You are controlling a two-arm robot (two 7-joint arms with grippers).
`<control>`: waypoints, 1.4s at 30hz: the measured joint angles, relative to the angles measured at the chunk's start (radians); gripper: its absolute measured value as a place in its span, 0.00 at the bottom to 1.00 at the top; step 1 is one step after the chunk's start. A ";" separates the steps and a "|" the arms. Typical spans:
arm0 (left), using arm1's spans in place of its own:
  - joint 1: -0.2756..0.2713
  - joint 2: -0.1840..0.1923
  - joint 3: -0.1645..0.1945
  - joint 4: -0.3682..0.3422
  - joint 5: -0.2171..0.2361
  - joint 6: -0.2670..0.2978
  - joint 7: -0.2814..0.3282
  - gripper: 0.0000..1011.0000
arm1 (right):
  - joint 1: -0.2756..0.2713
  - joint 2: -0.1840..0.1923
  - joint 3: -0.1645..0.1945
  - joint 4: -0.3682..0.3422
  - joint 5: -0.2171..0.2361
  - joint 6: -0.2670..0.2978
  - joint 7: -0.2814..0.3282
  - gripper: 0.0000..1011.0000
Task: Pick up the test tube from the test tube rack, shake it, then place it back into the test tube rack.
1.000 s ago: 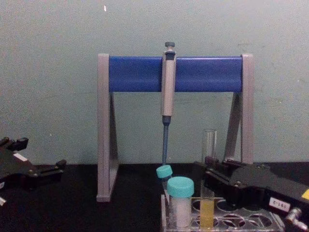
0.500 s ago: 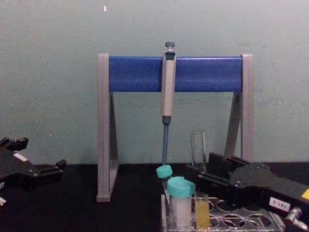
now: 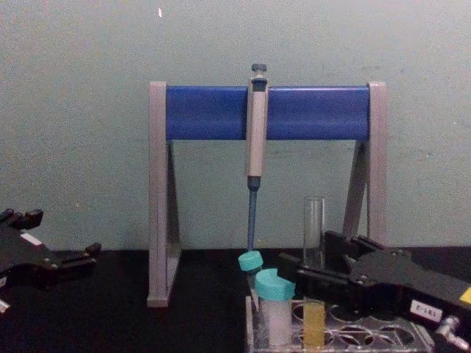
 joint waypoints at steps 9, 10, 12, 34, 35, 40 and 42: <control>0.000 0.000 0.000 0.000 0.000 0.000 0.000 0.99 | 0.000 0.000 0.000 0.000 0.000 0.000 0.000 0.99; 0.000 0.000 0.000 0.000 0.000 0.000 0.000 0.99 | 0.000 0.000 0.000 0.000 0.000 0.000 0.000 0.99; 0.000 0.000 0.000 0.000 0.000 0.000 0.000 0.99 | 0.000 0.000 0.000 0.000 0.000 0.000 0.000 0.99; 0.000 0.000 0.000 0.000 0.000 0.000 0.000 0.99 | -0.075 0.035 0.111 -0.218 -0.027 -0.080 -0.114 0.99; 0.000 0.000 0.000 0.000 0.000 0.000 0.000 0.99 | -0.081 0.033 0.120 -0.223 -0.038 -0.085 -0.134 0.99; 0.000 0.000 0.000 0.000 0.000 0.000 0.000 0.99 | -0.118 0.012 0.172 -0.230 -0.112 -0.106 -0.248 0.99; 0.000 0.000 0.000 0.000 0.000 0.000 0.000 0.99 | -0.134 0.000 0.195 -0.219 -0.141 -0.107 -0.296 0.99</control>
